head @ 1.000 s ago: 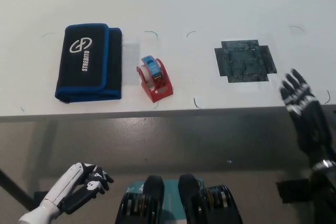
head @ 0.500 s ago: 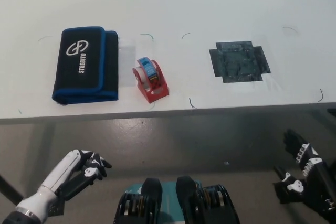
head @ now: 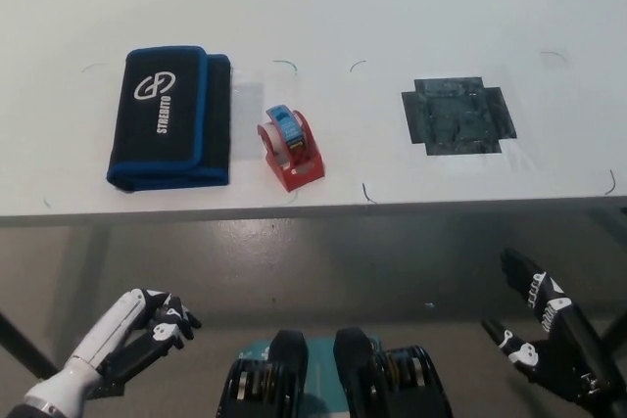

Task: Use the right hand to move the tape on the right hand side to the notebook on the left hand side

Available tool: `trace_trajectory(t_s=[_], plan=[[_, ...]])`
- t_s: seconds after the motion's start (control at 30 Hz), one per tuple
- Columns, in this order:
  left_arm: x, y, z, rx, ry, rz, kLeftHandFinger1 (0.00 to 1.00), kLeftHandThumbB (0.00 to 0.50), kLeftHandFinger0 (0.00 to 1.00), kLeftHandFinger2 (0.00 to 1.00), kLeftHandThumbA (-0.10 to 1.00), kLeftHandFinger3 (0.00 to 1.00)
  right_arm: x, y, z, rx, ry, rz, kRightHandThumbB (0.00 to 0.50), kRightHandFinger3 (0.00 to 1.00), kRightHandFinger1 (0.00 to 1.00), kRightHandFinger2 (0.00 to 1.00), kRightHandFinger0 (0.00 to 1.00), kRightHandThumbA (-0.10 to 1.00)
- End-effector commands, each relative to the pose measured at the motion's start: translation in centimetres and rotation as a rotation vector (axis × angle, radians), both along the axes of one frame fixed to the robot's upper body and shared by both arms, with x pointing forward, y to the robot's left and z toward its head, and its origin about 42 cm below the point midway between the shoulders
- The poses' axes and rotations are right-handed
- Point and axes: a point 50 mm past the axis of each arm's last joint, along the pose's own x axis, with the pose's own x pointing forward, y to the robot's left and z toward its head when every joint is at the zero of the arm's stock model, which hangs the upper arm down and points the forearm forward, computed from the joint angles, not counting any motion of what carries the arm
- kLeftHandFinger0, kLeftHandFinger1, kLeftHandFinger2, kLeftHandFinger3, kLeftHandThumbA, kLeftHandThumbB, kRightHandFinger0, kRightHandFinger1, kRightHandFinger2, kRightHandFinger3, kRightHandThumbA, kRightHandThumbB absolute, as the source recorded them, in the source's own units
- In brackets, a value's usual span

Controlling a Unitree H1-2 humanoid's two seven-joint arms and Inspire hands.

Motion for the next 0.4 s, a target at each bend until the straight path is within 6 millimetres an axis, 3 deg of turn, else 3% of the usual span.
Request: trace_trajectory(t_s=[0.0,0.37], plan=[[0.01,0.48,1.01,0.018,-0.043,-0.014,0.4,0.116,0.38,0.51,0.67,0.68,0.52,0.17,1.05,-0.025,-0.047,0.019,0.497,1.0,1.0,1.0,1.0,0.79],[-0.21,0.45,1.0,0.029,-0.043,-0.011,0.4,0.137,0.37,0.51,0.71,0.69,0.65,0.12,1.12,-0.05,-0.052,0.016,0.5,1.0,1.0,1.0,1.0,0.79]])
